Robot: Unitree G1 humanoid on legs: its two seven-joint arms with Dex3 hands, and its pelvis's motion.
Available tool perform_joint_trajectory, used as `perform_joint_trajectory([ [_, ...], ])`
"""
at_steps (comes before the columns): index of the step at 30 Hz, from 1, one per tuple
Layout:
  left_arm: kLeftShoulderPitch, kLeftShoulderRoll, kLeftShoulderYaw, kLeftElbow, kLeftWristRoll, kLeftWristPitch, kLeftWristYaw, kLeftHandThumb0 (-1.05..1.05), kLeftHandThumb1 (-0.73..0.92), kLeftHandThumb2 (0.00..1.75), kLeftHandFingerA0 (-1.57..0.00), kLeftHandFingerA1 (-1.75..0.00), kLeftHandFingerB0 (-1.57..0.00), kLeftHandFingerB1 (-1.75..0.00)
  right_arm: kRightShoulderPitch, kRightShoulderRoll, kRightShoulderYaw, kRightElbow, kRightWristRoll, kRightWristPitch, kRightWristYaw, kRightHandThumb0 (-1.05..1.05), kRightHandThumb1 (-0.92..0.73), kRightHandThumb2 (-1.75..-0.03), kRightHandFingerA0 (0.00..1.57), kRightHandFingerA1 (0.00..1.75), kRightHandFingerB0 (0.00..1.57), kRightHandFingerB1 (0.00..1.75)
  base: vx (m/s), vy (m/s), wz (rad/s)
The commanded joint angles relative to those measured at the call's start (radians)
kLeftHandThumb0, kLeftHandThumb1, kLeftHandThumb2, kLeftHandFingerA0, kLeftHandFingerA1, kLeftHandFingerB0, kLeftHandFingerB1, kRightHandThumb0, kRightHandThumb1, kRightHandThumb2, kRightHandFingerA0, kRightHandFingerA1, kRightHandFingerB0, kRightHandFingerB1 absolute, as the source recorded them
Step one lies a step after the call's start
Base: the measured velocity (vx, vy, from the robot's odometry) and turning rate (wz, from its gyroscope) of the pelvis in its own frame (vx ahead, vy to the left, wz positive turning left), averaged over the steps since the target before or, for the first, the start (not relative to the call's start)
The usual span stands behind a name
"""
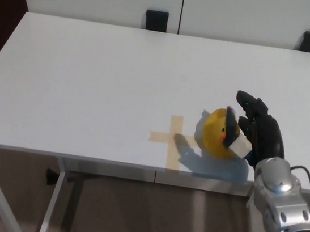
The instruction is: The robot uses its right hand to push the yellow duck toy to the center of the white desk.
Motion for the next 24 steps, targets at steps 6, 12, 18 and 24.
perform_joint_trajectory([
  [6,-0.002,0.030,-0.012,0.001,0.010,-0.062,-0.001,0.00,0.40,1.32,-1.43,-1.31,-1.36,-1.30,-0.028,-0.073,0.052,0.001,-0.048,0.046,0.126,-0.91,-0.92,-0.72,0.09,0.42,0.15,0.31,0.00,0.000,0.00],
  [12,-0.020,0.028,-0.018,0.008,0.010,-0.050,0.007,0.00,0.43,1.24,-1.43,-1.31,-1.36,-1.30,-0.012,-0.038,0.038,0.005,-0.035,0.029,0.116,-0.91,-0.92,-0.75,0.12,0.44,0.17,0.33,0.00,0.000,0.00],
  [18,-0.023,0.024,-0.001,0.013,-0.010,-0.060,-0.009,0.01,0.36,1.36,-1.45,-1.31,-1.39,-1.31,0.051,0.052,0.017,0.000,-0.011,0.018,0.087,-0.37,-0.45,-1.10,0.01,0.53,0.00,0.50,0.00,0.000,0.00],
  [24,-0.029,0.023,-0.010,0.015,0.002,-0.045,0.007,0.00,0.43,1.16,-1.46,-1.34,-1.35,-1.27,0.060,0.098,0.021,0.005,-0.030,0.010,0.066,-0.38,-0.44,-1.09,0.02,0.53,0.00,0.49,0.00,0.000,0.00],
])
